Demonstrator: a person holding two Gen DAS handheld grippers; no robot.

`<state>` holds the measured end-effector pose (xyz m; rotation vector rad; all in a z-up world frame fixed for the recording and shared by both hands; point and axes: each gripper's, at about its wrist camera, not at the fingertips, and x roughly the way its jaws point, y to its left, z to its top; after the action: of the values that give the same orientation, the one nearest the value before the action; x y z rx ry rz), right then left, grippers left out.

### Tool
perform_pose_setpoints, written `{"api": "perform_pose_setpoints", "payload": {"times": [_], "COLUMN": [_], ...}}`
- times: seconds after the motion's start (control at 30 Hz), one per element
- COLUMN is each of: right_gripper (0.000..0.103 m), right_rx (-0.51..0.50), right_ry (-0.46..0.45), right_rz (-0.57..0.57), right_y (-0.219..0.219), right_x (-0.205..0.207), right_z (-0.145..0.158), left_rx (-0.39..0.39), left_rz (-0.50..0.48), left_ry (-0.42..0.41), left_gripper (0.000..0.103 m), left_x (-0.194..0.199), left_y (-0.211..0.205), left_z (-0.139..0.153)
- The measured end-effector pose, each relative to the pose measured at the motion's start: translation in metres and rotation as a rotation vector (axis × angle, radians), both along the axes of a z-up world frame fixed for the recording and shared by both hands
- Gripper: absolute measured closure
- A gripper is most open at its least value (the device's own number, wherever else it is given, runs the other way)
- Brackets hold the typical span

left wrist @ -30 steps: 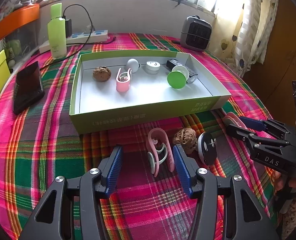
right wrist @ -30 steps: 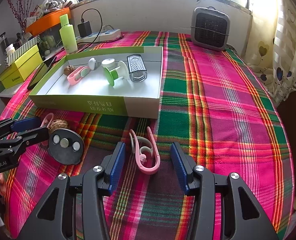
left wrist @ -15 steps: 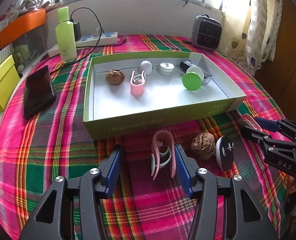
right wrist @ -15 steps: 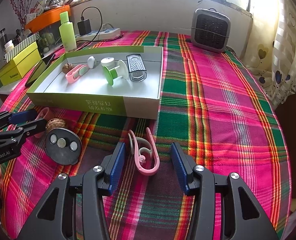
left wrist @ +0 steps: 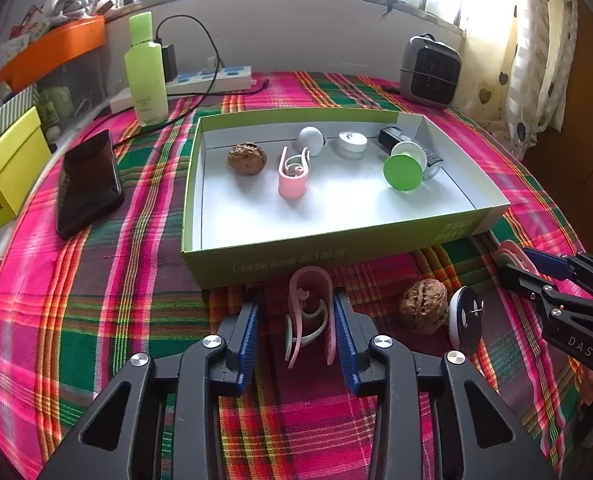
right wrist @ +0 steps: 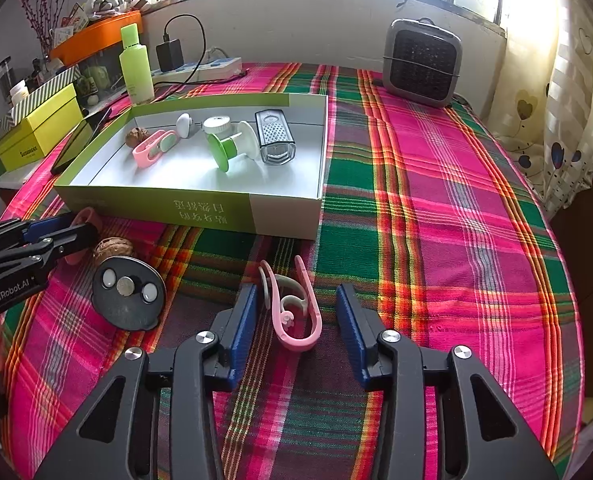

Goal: Organize objects
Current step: 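Close the left tool on the second pink clip while the right tool reaches the black disc, then lift both held pink clips and carry them over the tray with both tools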

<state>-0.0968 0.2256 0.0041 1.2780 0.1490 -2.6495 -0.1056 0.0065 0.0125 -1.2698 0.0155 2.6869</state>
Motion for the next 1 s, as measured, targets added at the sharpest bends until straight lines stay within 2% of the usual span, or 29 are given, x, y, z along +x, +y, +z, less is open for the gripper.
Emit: {"api": "perform_pose_setpoints", "payload": {"times": [0.17, 0.4, 1.0], "right_gripper": [0.07, 0.078, 0.079], "right_rx": [0.0, 0.002, -0.031], "right_ry": [0.001, 0.002, 0.004], "right_rz": [0.006, 0.014, 0.053], "right_y": [-0.001, -0.003, -0.019], "right_x": [0.001, 0.003, 0.009], "right_z": [0.001, 0.001, 0.006], "left_rx": [0.005, 0.021, 0.027], "left_rz": [0.013, 0.018, 0.033], "left_ry": [-0.001, -0.005, 0.005], "left_gripper": [0.081, 0.082, 0.082], "left_x": [0.0, -0.001, 0.006], "left_y": [-0.004, -0.008, -0.017], "left_z": [0.0, 0.0, 0.005]}}
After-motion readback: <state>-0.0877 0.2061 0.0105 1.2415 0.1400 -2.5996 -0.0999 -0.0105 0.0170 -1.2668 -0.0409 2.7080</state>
